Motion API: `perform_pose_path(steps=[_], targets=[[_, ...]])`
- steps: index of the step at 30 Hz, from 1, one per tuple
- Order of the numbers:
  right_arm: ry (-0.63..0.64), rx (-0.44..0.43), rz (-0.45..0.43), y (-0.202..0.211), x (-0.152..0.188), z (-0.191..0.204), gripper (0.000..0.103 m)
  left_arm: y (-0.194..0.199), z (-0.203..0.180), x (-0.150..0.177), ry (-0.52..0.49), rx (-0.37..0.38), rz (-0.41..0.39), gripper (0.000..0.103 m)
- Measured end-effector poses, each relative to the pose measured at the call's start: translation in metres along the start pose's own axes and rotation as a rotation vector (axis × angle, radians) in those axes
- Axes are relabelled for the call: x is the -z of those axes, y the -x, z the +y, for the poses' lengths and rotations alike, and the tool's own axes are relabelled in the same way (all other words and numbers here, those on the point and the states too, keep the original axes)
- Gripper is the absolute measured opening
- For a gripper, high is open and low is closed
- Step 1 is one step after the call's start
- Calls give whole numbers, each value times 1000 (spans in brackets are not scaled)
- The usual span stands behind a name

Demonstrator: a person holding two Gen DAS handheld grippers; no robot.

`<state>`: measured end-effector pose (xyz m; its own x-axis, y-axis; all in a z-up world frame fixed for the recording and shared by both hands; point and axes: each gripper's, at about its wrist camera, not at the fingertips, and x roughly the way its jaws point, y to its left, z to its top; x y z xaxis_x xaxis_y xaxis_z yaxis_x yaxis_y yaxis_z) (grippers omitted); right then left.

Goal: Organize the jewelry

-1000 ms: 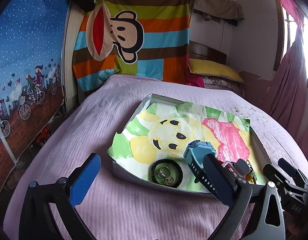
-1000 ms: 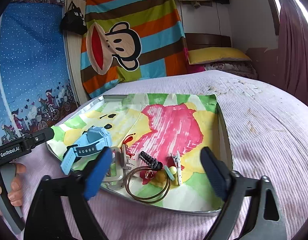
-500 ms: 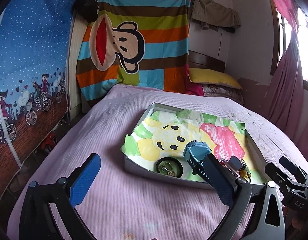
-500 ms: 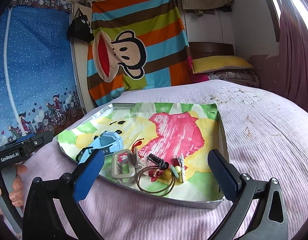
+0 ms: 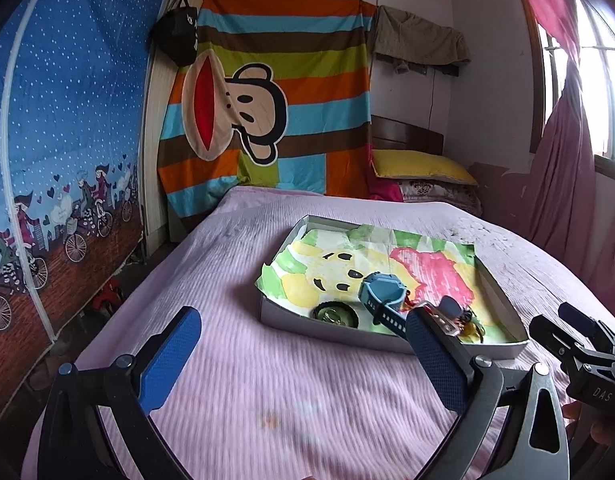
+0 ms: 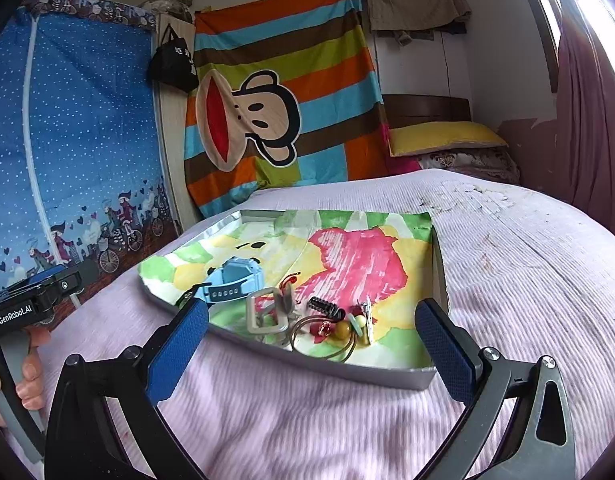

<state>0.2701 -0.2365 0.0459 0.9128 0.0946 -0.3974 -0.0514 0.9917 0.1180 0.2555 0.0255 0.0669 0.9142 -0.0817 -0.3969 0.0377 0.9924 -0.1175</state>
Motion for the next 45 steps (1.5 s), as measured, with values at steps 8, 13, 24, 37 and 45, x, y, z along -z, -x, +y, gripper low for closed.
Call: perform_pose_path(steps=[8,13,24,37,45], targets=[[23,-20,-30,35,6,6,102,35,-3,15,-13,-1,-32,103],[35,-32,-48,57,13,11,102,50,0,29,-15,-6,-29,103],[41,-51,-74,97,32,18,102,80,7,55,-14,-12,-44,103],[30,-54,-61,113,61,13,102,94,1,91,-9,-2,-30,103],[47,-50,-83,123,78,8,102,101,-1,102,-14,-3,-46,103]])
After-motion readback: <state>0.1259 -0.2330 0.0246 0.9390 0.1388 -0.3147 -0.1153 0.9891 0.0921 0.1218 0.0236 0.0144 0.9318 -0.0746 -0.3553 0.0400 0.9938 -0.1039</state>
